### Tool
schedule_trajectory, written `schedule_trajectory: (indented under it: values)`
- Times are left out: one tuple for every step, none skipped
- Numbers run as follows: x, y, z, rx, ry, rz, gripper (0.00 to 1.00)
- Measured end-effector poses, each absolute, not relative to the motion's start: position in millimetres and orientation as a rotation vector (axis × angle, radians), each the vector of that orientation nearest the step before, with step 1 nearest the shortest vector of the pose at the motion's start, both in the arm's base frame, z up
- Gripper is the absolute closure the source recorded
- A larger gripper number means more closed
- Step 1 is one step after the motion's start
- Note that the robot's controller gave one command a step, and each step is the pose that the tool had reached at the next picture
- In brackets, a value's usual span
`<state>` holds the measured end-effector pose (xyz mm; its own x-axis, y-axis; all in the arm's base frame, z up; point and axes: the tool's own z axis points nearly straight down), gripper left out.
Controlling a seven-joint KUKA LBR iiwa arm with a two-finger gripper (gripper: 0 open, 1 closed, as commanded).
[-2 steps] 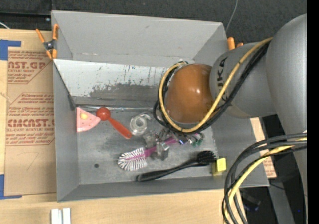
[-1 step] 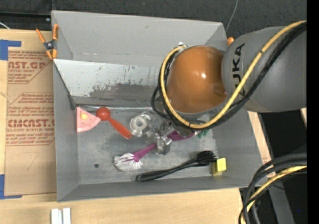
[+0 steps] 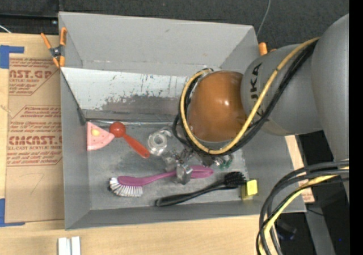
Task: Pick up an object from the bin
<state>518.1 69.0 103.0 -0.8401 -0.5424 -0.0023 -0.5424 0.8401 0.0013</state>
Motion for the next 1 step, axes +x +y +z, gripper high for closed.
schedule_trajectory:
  values:
    - [522.3, 87.2, 176.3, -0.959, 2.994, 0.007, 1.00]
